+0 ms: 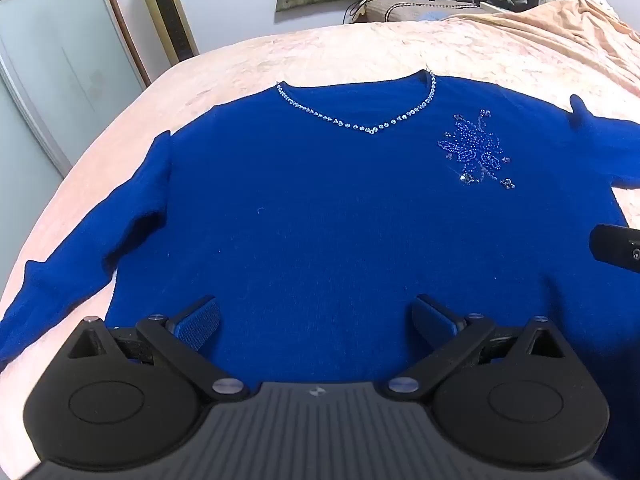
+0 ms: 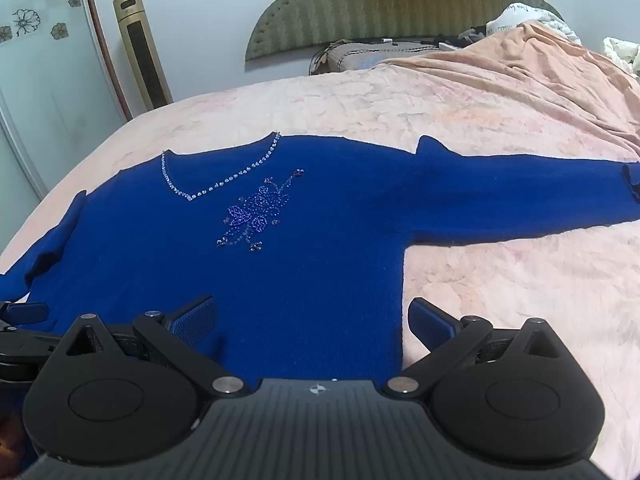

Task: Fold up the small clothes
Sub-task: 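Move the right gripper toward the sweater sleeve cuff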

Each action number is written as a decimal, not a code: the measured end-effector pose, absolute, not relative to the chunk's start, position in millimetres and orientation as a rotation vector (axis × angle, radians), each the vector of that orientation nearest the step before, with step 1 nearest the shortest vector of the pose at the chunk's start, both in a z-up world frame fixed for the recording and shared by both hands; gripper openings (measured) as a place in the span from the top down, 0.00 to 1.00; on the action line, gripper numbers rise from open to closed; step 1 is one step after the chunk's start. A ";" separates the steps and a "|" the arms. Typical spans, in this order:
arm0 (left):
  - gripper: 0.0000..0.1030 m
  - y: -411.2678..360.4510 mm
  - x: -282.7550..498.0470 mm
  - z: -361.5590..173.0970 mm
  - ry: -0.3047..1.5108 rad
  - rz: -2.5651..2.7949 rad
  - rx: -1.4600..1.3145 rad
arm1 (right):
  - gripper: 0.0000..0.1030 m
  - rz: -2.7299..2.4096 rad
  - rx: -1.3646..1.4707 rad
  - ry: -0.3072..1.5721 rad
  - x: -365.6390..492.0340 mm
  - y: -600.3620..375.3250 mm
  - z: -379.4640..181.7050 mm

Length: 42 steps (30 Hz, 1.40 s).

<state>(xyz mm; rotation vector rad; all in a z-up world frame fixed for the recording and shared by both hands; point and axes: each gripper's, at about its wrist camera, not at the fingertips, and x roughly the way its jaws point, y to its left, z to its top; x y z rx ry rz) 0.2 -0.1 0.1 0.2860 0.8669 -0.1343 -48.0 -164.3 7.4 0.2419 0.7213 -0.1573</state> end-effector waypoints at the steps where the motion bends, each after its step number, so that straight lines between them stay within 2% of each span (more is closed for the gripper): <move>1: 0.00 -0.2 0.4 0.2 0.868 -0.136 0.282 | 0.00 -0.157 0.241 0.721 -48.0 -163.9 7.2; 42: 0.00 -30.4 2.3 2.4 0.846 -0.161 0.297 | 0.00 -0.146 0.223 0.688 -59.9 -188.8 10.6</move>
